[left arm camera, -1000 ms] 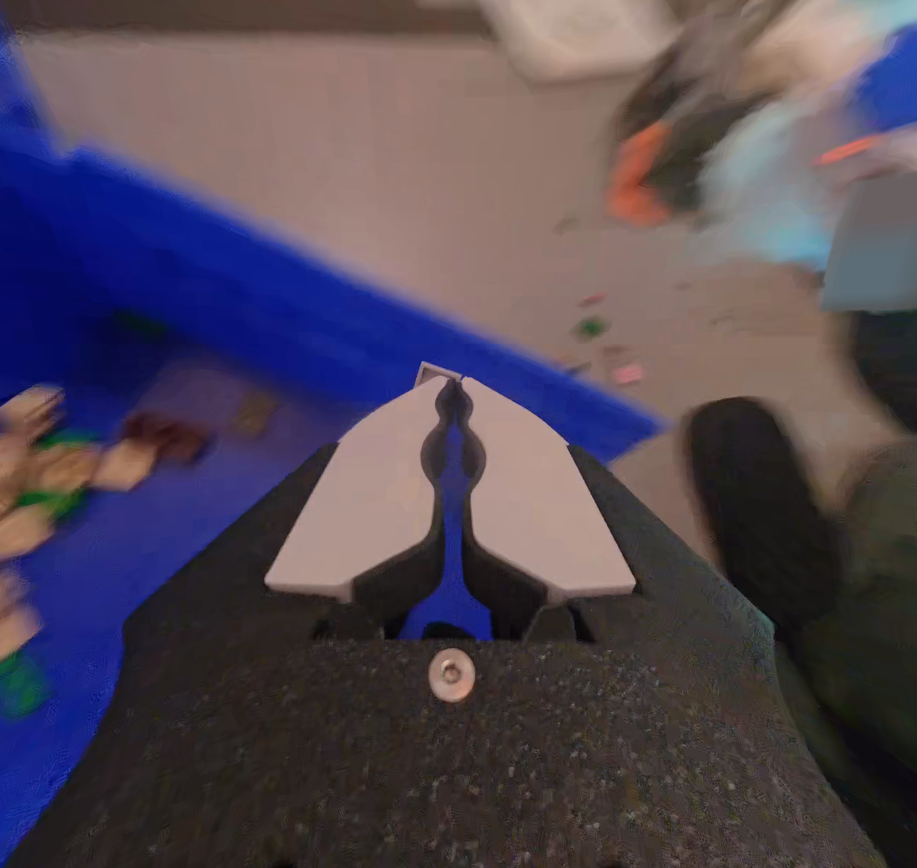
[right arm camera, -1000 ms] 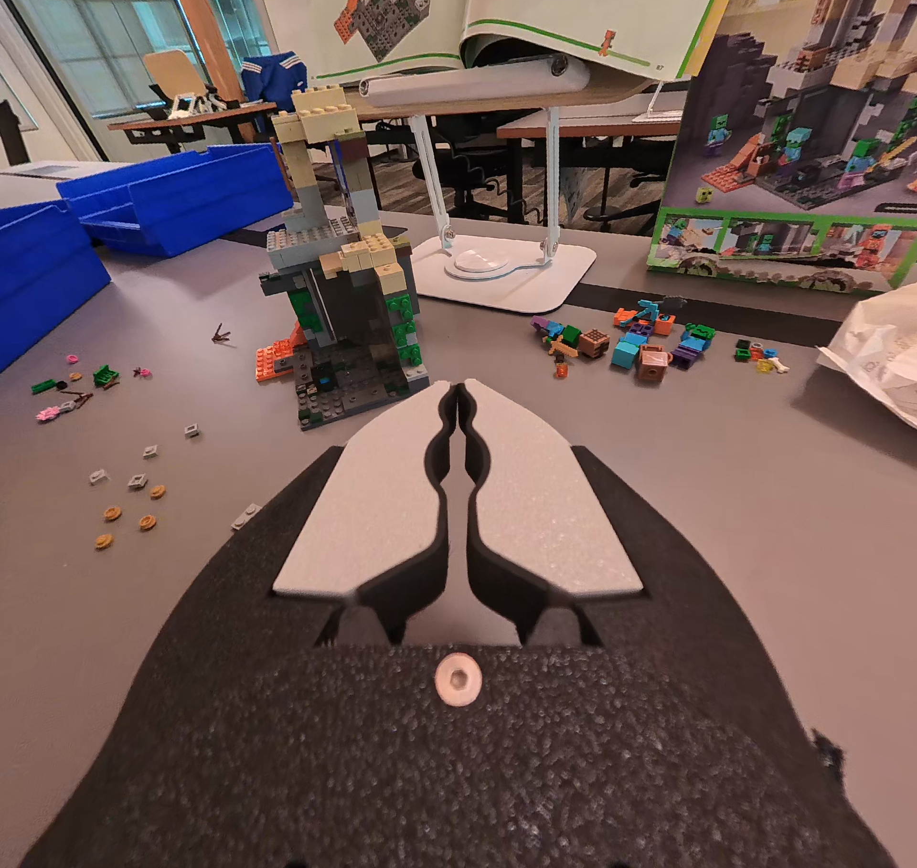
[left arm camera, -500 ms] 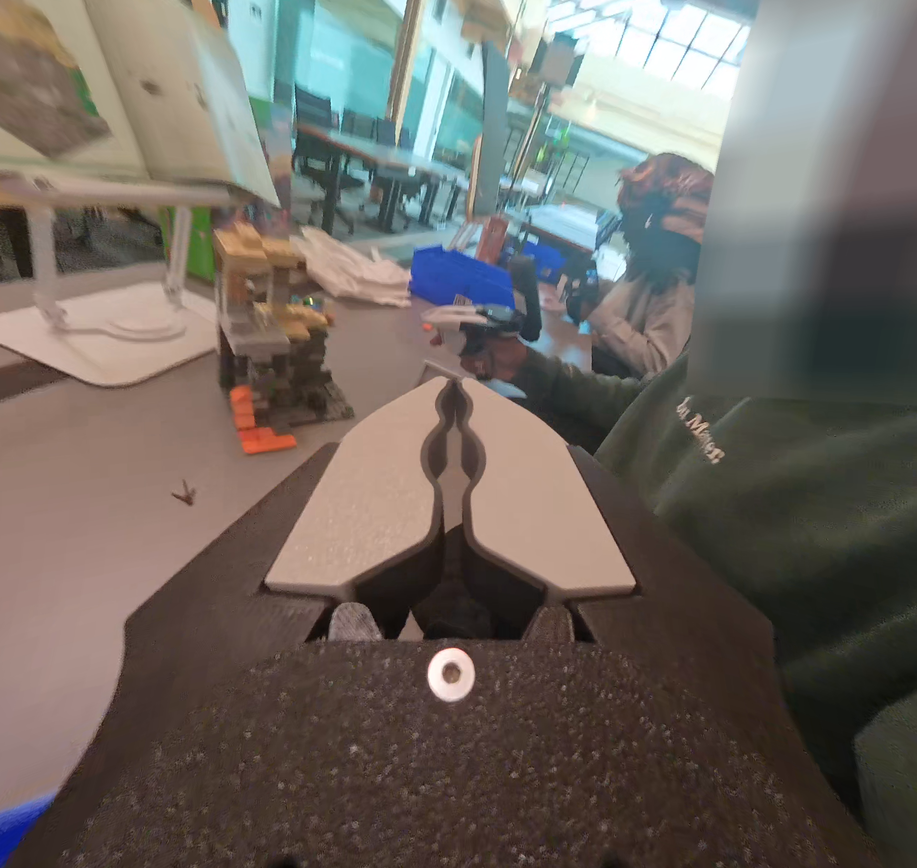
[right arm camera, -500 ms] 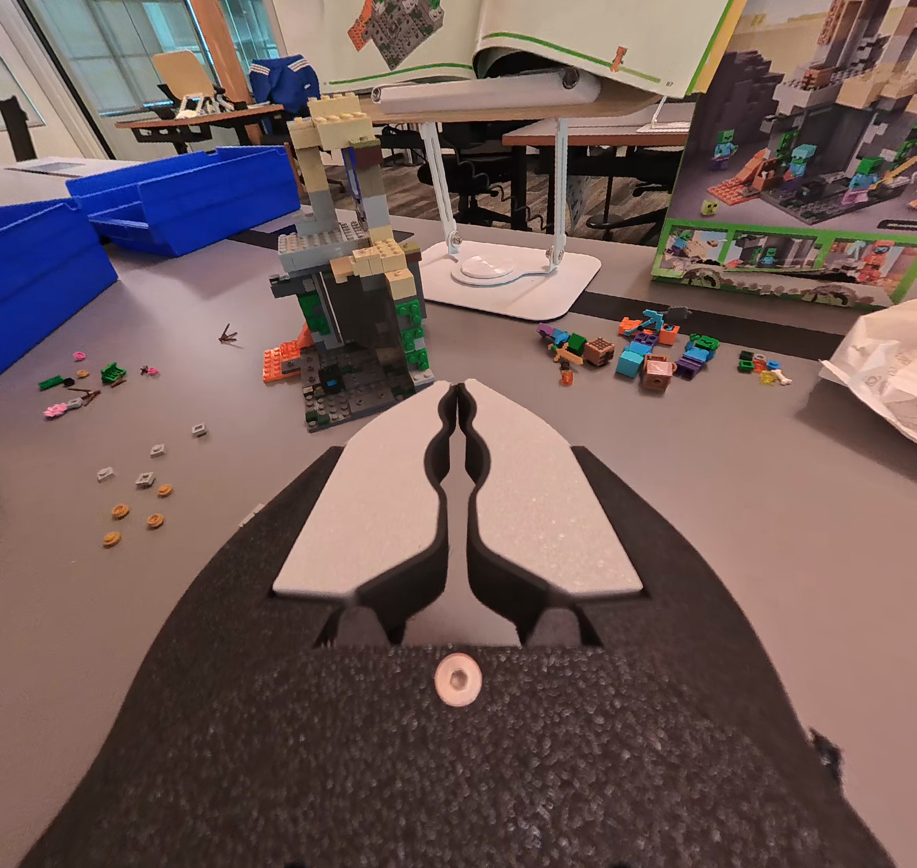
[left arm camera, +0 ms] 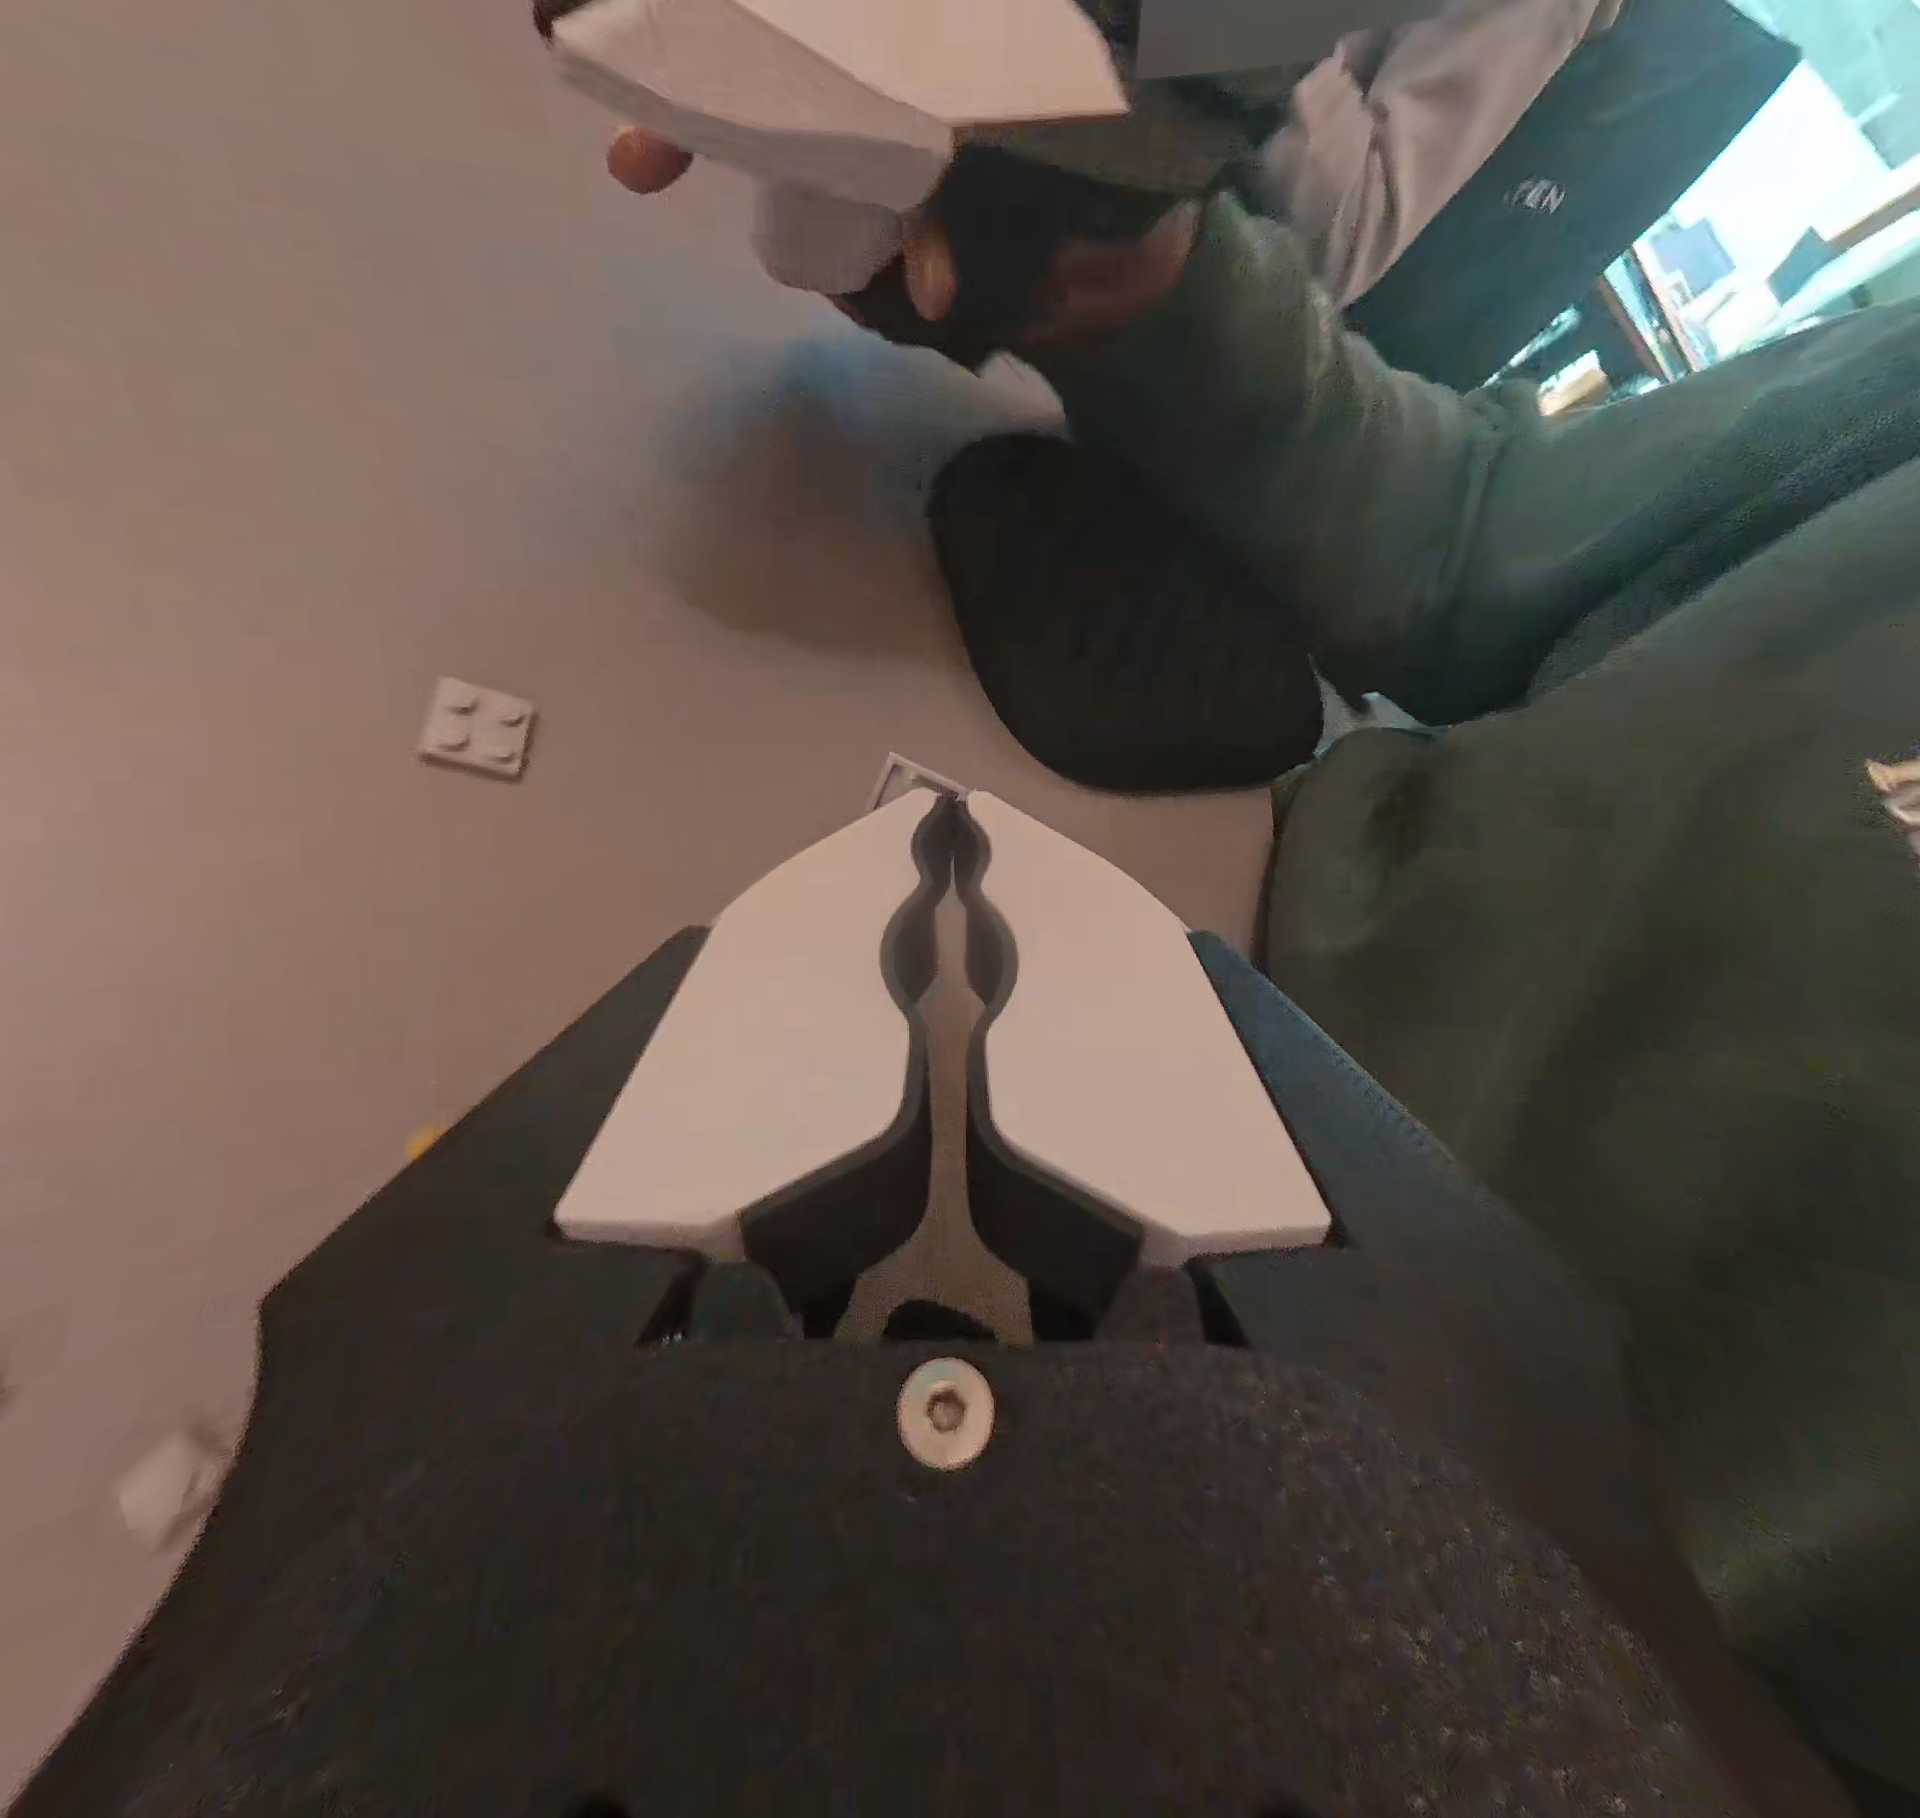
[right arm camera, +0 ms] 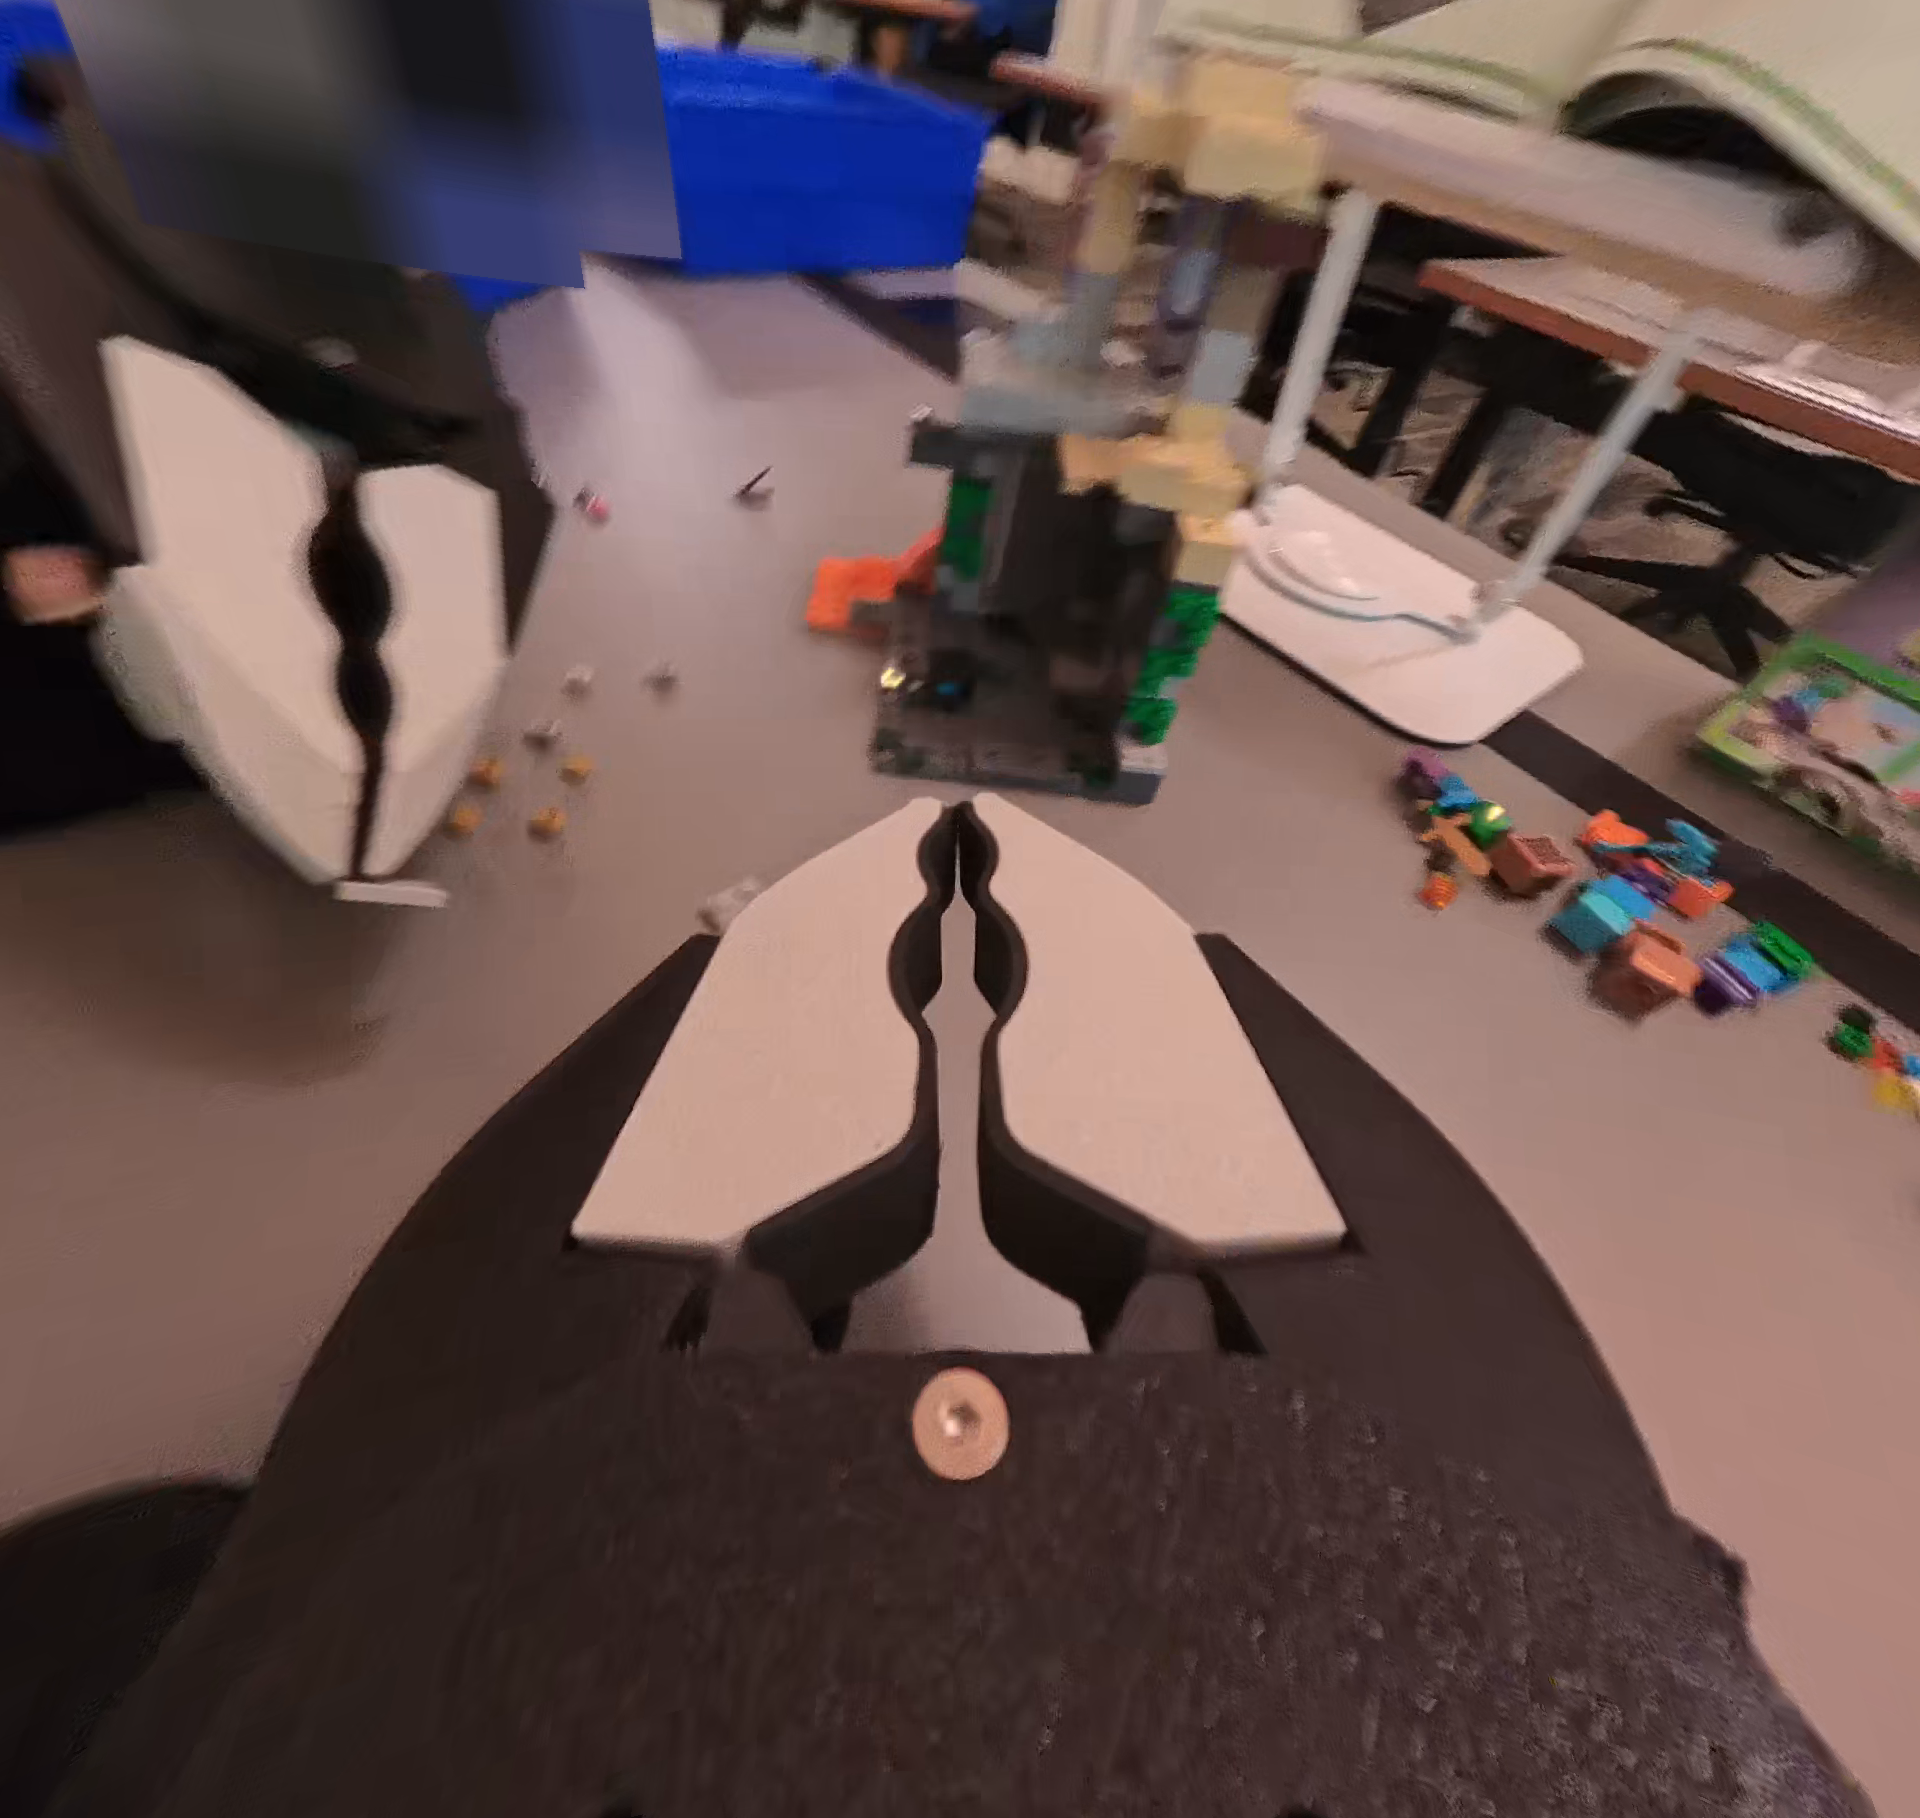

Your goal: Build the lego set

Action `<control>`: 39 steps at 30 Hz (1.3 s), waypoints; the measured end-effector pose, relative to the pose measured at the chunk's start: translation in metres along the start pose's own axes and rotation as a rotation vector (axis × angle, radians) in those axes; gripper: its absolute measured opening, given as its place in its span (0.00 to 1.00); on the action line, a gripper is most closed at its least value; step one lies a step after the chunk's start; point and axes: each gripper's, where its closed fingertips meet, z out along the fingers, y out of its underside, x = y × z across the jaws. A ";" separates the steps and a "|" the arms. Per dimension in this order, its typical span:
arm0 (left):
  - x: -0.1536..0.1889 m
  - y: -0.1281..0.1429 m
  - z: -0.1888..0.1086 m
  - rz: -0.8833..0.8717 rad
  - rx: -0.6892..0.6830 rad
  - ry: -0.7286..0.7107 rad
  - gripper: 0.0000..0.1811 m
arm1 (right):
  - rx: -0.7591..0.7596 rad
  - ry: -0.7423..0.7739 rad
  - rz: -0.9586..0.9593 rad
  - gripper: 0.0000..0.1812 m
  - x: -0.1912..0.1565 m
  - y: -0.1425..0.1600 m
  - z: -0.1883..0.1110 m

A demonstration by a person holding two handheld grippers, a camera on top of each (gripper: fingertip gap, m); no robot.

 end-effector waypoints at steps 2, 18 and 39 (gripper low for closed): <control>-0.008 0.002 0.020 -0.031 -0.066 0.001 0.00 | -0.066 -0.068 -0.085 0.00 -0.017 0.012 0.002; -0.023 0.012 0.037 -0.017 -0.181 -0.017 0.00 | -0.302 -0.545 -0.572 0.14 -0.105 0.059 -0.019; -0.010 0.028 -0.010 0.226 -0.070 -0.275 0.02 | -0.494 -0.702 -0.378 0.00 -0.117 0.061 -0.009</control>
